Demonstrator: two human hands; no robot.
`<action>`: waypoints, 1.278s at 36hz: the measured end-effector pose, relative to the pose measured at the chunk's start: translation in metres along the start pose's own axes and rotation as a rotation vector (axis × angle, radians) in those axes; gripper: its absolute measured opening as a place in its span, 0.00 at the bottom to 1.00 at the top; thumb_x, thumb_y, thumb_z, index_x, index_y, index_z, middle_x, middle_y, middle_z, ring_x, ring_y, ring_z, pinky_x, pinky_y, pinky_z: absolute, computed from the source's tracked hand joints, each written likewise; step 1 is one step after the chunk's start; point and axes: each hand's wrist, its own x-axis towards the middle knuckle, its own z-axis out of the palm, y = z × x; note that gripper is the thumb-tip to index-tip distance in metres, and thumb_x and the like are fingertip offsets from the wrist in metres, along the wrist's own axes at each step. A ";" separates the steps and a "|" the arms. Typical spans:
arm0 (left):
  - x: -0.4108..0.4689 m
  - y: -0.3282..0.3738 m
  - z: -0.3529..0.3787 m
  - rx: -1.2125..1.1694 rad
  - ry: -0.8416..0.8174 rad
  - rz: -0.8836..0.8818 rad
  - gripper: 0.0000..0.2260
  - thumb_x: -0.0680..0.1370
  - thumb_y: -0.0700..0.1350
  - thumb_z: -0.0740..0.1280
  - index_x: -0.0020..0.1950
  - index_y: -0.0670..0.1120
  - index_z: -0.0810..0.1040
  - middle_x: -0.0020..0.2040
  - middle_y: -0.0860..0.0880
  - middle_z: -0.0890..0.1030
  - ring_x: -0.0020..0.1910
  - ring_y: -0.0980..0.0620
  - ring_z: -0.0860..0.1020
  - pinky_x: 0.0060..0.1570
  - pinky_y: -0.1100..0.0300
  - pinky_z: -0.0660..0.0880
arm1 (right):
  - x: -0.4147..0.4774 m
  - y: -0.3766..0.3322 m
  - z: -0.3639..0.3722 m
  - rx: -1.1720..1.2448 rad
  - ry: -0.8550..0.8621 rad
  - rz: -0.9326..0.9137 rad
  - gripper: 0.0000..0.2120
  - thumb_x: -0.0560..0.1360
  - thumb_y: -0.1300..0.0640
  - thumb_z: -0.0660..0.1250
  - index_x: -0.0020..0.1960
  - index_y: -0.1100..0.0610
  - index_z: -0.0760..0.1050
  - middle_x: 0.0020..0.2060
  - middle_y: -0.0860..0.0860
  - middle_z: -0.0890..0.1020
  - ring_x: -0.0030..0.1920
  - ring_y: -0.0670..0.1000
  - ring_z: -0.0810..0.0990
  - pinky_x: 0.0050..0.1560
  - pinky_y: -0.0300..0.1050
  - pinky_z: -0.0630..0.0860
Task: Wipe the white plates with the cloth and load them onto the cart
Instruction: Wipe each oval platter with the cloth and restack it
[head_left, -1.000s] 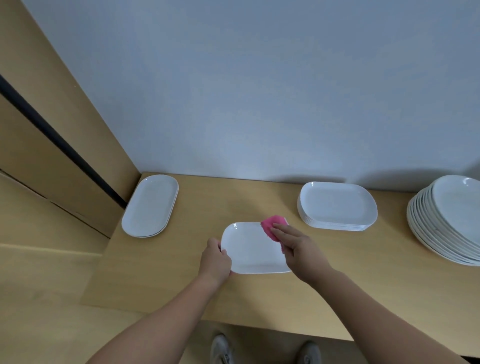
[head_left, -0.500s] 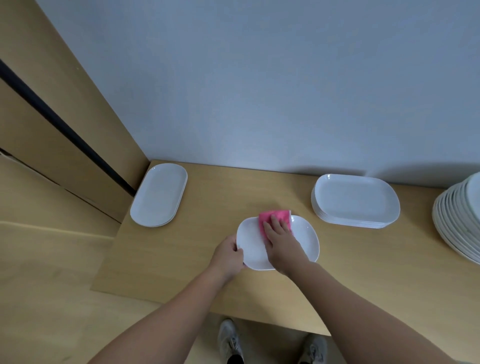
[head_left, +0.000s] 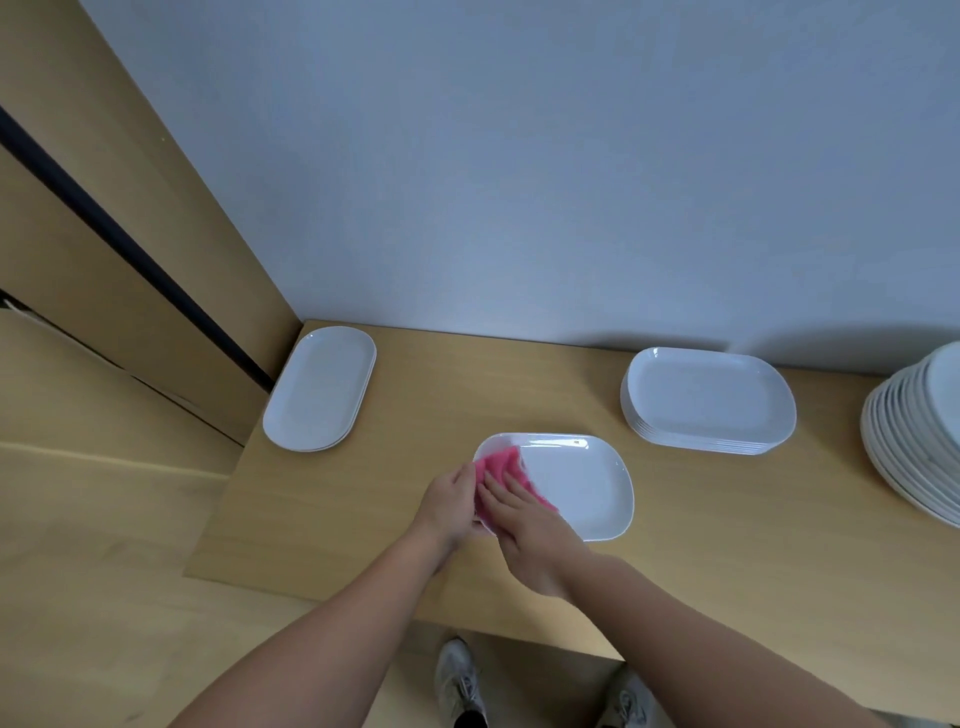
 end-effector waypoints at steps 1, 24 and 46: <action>0.002 0.000 0.000 0.029 0.019 0.012 0.17 0.84 0.47 0.55 0.46 0.43 0.80 0.46 0.42 0.83 0.42 0.48 0.81 0.39 0.51 0.82 | -0.004 0.000 -0.001 -0.002 -0.008 -0.020 0.27 0.82 0.61 0.50 0.79 0.53 0.46 0.75 0.43 0.42 0.75 0.46 0.34 0.67 0.29 0.28; 0.004 0.001 0.011 0.278 0.003 0.068 0.18 0.80 0.36 0.53 0.62 0.48 0.77 0.55 0.45 0.80 0.52 0.45 0.80 0.36 0.55 0.81 | -0.063 0.094 -0.045 -0.411 -0.117 0.286 0.32 0.79 0.60 0.50 0.79 0.46 0.43 0.78 0.44 0.43 0.78 0.50 0.40 0.75 0.44 0.37; 0.010 0.003 0.003 0.387 0.032 0.125 0.17 0.78 0.36 0.53 0.56 0.48 0.79 0.48 0.47 0.81 0.47 0.46 0.79 0.47 0.49 0.80 | -0.011 0.055 -0.030 -0.247 -0.162 0.104 0.30 0.82 0.60 0.51 0.79 0.51 0.40 0.78 0.46 0.40 0.77 0.52 0.35 0.72 0.44 0.33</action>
